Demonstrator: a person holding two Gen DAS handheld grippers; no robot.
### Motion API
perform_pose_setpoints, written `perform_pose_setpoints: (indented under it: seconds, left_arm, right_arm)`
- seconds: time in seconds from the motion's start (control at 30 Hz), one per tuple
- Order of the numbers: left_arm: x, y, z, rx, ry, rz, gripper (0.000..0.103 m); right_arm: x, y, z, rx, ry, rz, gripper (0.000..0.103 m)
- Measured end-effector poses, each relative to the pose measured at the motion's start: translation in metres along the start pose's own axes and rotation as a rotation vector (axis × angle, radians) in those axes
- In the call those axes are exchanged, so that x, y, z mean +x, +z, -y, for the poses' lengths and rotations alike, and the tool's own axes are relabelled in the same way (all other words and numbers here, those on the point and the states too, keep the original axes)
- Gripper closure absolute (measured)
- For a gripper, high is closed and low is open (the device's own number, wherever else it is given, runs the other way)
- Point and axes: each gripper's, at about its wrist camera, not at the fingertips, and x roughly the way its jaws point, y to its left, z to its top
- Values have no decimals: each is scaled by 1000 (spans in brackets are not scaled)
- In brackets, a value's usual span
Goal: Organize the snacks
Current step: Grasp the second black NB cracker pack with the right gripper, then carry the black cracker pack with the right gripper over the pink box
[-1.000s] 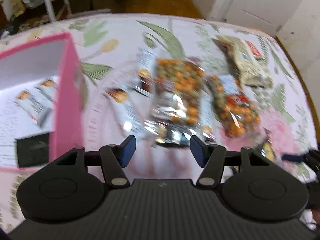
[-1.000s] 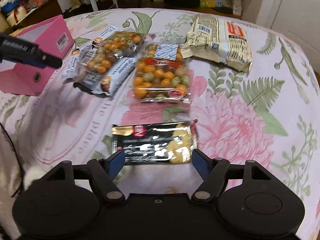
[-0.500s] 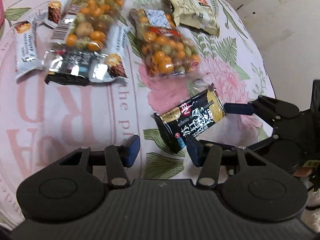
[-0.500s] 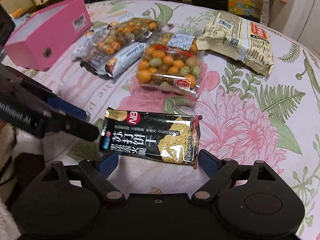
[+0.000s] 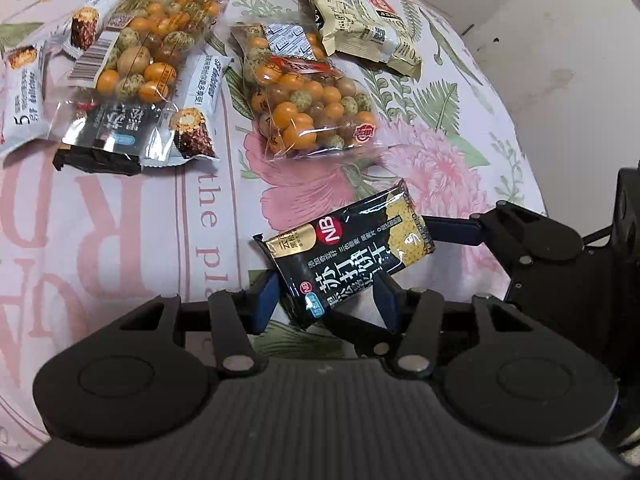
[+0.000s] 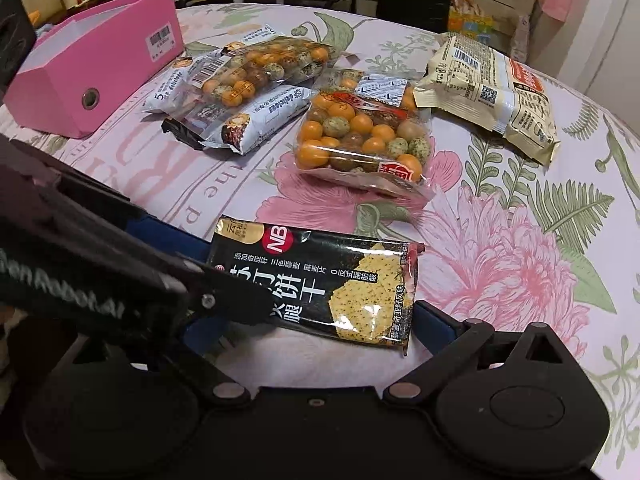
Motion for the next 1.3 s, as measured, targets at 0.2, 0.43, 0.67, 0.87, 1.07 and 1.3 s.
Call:
perform_pose_setpoints:
  seconds: [0.2,0.43,0.67,0.87,1.07,1.3]
  left_arm:
    - [-13,4,-3,3,5,-24,52]
    - [-40,12,-2,19,-12,-51,52]
    - [-81,18,-7,-5,-41,-34,52]
    - [-124,19,-13,-6,-46,28,52]
    - [-161,16,-23,-6,-25,71,51]
    - [-193,11,-40,-33,34,95,51]
  right_arm:
    - [-12,7,-5,62,35,4,2]
    - [-35,22,-15,66,44,2,2]
    - [-68,46,-36,-10,40,37,2]
    - [-92,68,-55,-62,64,71,2]
    - [-105,89,-83,-156,77,81,2]
    - [-109,113,-123,-265,97,73,2]
